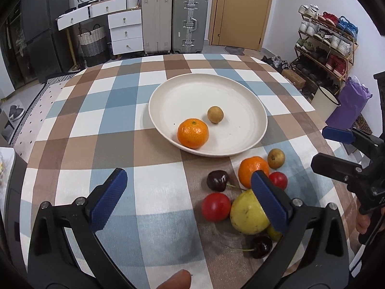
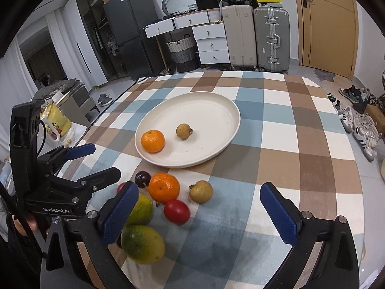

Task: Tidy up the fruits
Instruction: 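Grasp the large green guava with the left tool while the right tool grasps the green orange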

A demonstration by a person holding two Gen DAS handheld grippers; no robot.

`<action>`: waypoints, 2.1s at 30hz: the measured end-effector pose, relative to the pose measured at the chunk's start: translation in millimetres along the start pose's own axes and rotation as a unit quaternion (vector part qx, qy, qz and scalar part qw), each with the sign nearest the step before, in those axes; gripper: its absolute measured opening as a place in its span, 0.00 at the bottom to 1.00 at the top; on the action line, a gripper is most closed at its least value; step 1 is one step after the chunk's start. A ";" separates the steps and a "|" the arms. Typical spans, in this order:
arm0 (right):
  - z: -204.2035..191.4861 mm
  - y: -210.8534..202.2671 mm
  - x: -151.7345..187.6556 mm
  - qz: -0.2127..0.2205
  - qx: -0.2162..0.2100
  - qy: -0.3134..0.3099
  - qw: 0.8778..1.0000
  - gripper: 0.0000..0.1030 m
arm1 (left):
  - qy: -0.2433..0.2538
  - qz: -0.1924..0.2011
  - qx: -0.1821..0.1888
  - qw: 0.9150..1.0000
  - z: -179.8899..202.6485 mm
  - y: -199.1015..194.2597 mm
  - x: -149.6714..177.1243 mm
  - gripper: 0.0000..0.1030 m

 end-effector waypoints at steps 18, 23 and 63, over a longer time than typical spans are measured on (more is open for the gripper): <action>-15.5 -2.1 43.9 -0.030 -0.005 0.002 1.000 1.00 | -0.009 -0.015 0.013 1.000 14.7 -6.2 34.8 1.00; -22.8 0.7 52.2 -0.040 -0.008 -0.009 0.999 1.00 | -0.011 -0.019 0.011 1.000 14.9 -5.6 42.1 1.00; -18.2 41.4 65.8 -0.067 -0.006 0.000 0.998 0.96 | -0.018 -0.035 0.014 0.999 10.2 4.9 52.1 1.00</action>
Point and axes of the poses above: each gripper's, at about its wrist camera, not at the fingertips, and y roughly the way its jaws point, z to its right, x to its underside, the point moved 8 cm from there along y, roughly the way its jaws point, and after that the axes turned 8 degrees about -z, right-handed, at the moved point
